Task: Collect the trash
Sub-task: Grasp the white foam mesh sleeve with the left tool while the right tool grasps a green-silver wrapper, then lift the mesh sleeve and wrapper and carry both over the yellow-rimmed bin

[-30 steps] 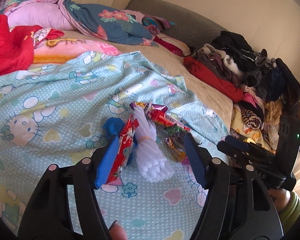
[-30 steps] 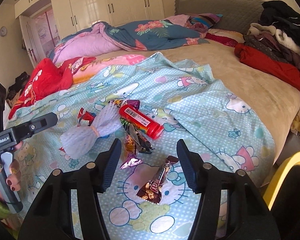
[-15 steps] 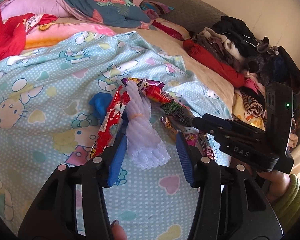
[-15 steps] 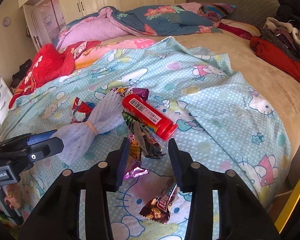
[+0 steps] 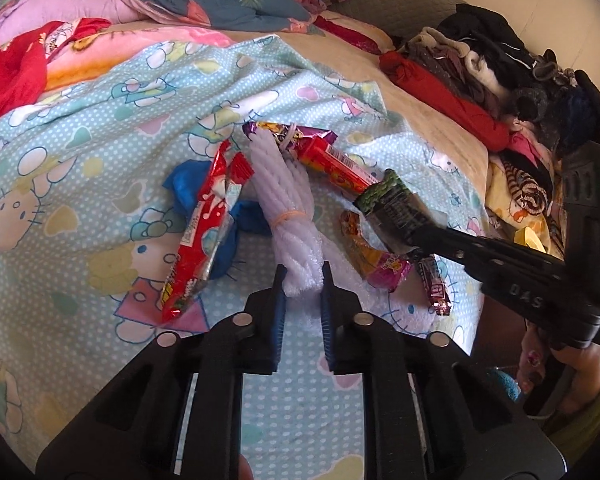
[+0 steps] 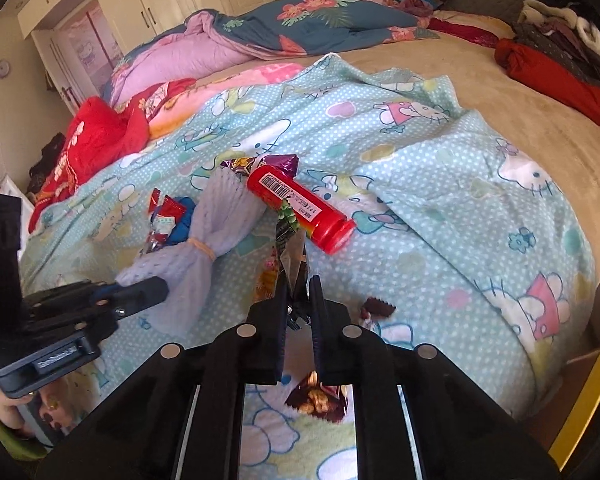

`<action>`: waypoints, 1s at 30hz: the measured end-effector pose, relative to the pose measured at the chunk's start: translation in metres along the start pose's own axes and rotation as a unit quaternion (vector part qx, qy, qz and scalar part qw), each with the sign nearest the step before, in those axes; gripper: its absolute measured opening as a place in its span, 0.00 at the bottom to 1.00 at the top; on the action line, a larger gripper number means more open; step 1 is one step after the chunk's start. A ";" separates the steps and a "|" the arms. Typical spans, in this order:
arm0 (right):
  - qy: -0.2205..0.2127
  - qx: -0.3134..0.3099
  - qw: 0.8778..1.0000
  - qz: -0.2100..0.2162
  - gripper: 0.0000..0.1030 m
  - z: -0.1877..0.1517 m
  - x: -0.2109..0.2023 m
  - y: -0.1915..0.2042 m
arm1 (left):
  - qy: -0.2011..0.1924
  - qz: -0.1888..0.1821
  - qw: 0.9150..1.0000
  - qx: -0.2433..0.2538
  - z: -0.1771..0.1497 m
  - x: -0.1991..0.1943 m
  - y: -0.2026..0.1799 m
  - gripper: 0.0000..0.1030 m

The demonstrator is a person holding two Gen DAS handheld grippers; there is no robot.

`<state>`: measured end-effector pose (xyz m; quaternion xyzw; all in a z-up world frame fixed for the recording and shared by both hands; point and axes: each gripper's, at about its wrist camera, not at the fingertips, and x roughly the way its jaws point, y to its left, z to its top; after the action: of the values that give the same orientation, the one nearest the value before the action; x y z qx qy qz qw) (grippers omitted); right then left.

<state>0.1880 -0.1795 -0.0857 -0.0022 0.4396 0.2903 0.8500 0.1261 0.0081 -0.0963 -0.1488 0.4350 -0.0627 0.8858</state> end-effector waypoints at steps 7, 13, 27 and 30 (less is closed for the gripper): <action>-0.018 0.024 0.999 0.019 0.10 -0.006 -0.036 -0.002 | -0.004 -0.012 1.000 0.009 -0.002 -0.020 -0.014 0.08; -0.028 0.027 0.999 0.029 0.10 -0.004 -0.061 -0.001 | -0.006 -0.017 1.000 0.011 -0.003 -0.038 -0.028 0.08; -0.057 0.024 0.998 0.031 0.10 -0.010 -0.113 -0.015 | -0.039 -0.029 0.999 0.023 0.005 -0.061 -0.074 0.08; -0.065 0.027 0.997 0.029 0.10 -0.013 -0.123 -0.021 | -0.050 -0.033 0.998 0.029 0.007 -0.065 -0.086 0.08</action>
<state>0.1337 -0.2604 -0.0067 0.0524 0.3914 0.3021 0.8677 0.0937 -0.0560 -0.0164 -0.1408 0.3830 -0.0970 0.9078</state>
